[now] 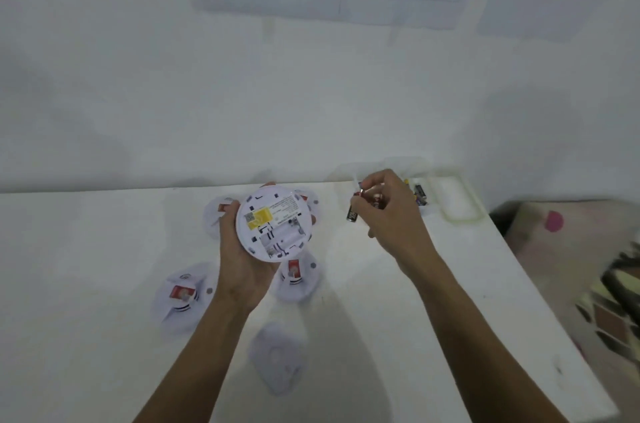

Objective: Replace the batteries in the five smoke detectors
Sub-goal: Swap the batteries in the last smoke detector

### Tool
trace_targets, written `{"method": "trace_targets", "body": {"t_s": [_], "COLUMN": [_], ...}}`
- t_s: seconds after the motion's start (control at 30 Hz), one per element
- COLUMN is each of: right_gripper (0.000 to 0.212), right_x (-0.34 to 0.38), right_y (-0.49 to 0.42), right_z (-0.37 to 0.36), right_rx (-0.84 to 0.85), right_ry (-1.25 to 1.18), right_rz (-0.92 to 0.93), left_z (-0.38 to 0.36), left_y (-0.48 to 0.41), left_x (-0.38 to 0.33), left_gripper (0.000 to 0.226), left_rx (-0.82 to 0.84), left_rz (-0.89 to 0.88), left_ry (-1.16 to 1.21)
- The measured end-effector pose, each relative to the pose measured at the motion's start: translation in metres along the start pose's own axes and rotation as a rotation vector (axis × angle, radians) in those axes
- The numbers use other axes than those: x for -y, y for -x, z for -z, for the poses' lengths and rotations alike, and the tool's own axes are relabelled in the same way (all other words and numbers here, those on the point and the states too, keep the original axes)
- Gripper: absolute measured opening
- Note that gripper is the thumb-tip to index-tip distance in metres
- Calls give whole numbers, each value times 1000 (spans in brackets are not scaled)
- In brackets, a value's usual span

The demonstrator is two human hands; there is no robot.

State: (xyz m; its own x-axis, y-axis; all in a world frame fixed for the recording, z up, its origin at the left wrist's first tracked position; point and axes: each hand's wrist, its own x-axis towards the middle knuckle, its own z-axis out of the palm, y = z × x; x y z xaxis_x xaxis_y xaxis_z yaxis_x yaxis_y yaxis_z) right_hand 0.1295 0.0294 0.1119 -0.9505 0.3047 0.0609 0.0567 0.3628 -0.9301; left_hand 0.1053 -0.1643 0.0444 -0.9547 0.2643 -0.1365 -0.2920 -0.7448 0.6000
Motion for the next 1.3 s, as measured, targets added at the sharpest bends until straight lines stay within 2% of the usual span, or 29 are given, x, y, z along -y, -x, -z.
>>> {"method": "trace_targets", "body": {"t_s": [0.33, 0.5, 0.57, 0.67, 0.77, 0.83, 0.93, 1.0, 1.07, 1.2, 1.23, 1.3], "right_gripper": [16, 17, 14, 10, 10, 9, 5, 4, 9, 13, 13, 12], "right_x": [-86, -132, -143, -156, -166, -173, -179, -179, -178, -178, -178, -176], "right_y": [-124, -168, -177, -186, -188, -188, -190, -192, -193, -195, -197, -200], "right_z": [104, 116, 114, 111, 109, 108, 108, 111, 114, 117, 116, 115], "right_rx": [12, 89, 135, 210, 290, 300, 279, 295, 310, 269, 253, 229], "right_ry": [245, 399, 445, 523, 631, 664, 722, 762, 829, 913, 900, 863], "right_rz": [-175, -226, -214, -186, -158, -143, -64, -37, -27, 40, 63, 103], "left_z": [-53, -69, -72, -76, -79, -79, -76, -74, -75, -76, -75, -75], "left_y": [-43, -56, -60, -64, -67, -68, -72, -74, -74, -75, -76, -76], "left_x": [65, 96, 104, 111, 119, 121, 120, 120, 121, 121, 120, 119], "left_gripper": [58, 58, 63, 91, 71, 61, 88, 99, 95, 53, 56, 77], "left_rx": [63, 5, -33, -74, 3, -3, -32, -36, -33, -20, -21, -17], "left_rz": [110, 97, 98, 103, 74, 45, 95, 111, 106, 45, 49, 66], "left_ry": [146, 77, 58, 60, 68, 59, 77, 84, 69, 78, 77, 58]}}
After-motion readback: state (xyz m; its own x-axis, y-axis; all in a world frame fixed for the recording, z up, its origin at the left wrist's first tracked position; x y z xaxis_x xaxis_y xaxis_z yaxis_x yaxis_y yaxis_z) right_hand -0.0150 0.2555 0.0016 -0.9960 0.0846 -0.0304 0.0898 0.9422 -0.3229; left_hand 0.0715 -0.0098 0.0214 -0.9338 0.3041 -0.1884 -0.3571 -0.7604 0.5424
